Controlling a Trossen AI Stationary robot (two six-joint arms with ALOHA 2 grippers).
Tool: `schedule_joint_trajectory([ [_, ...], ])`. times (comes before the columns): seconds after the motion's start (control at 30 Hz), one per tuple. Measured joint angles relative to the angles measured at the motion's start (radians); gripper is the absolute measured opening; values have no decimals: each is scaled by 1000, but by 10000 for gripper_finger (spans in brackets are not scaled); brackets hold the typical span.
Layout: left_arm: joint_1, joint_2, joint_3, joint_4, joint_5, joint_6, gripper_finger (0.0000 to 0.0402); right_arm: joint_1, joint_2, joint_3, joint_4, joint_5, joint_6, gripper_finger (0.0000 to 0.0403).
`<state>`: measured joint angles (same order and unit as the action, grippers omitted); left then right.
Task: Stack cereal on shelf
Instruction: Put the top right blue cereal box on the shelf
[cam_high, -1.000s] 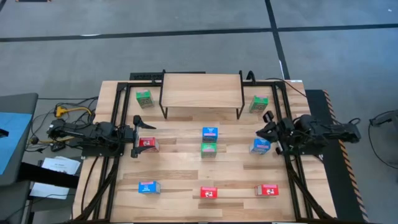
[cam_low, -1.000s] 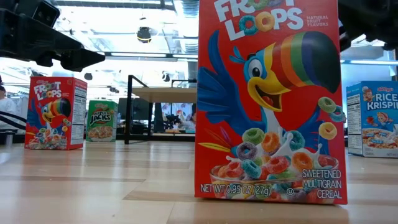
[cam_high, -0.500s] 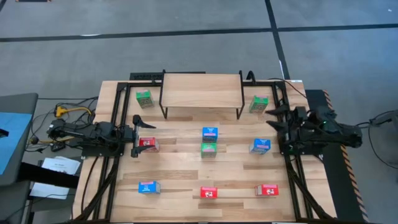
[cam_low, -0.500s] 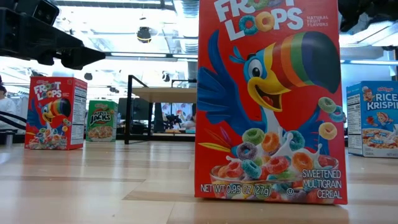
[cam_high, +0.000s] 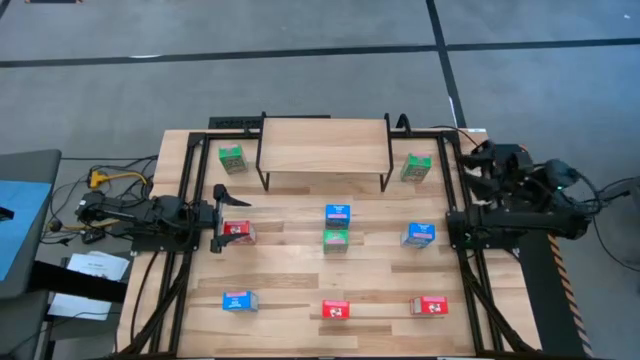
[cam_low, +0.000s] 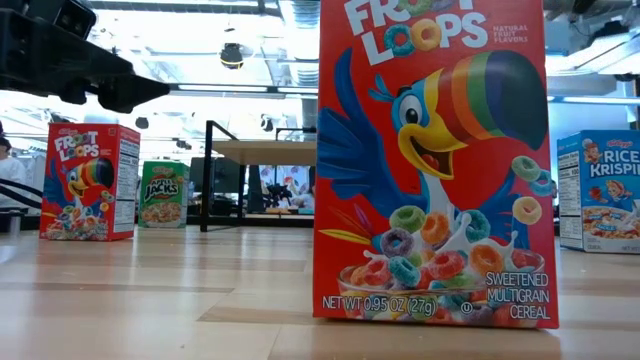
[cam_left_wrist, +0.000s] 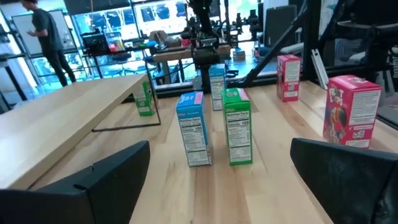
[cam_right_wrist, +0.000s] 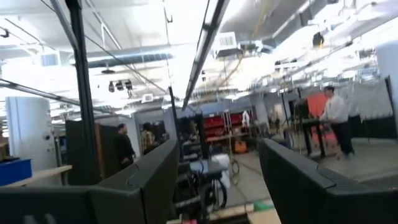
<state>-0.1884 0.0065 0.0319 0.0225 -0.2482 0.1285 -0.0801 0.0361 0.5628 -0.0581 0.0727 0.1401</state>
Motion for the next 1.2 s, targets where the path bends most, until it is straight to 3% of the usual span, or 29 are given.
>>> schedule_joint_trajectory([
  [0.27,0,0,0,108,6,-59,379,1,44,32,328,-118,-138,250],
  [0.4,0,0,0,160,6,-51,379,1,50,41,393,-154,-149,250],
  [0.63,0,0,0,173,5,-13,379,1,132,180,153,-153,-108,250],
  [0.9,0,0,0,171,3,-40,379,0,330,374,-359,-70,-2,250],
  [1.2,0,0,0,171,1,-43,379,0,479,448,-683,-67,97,250],
])
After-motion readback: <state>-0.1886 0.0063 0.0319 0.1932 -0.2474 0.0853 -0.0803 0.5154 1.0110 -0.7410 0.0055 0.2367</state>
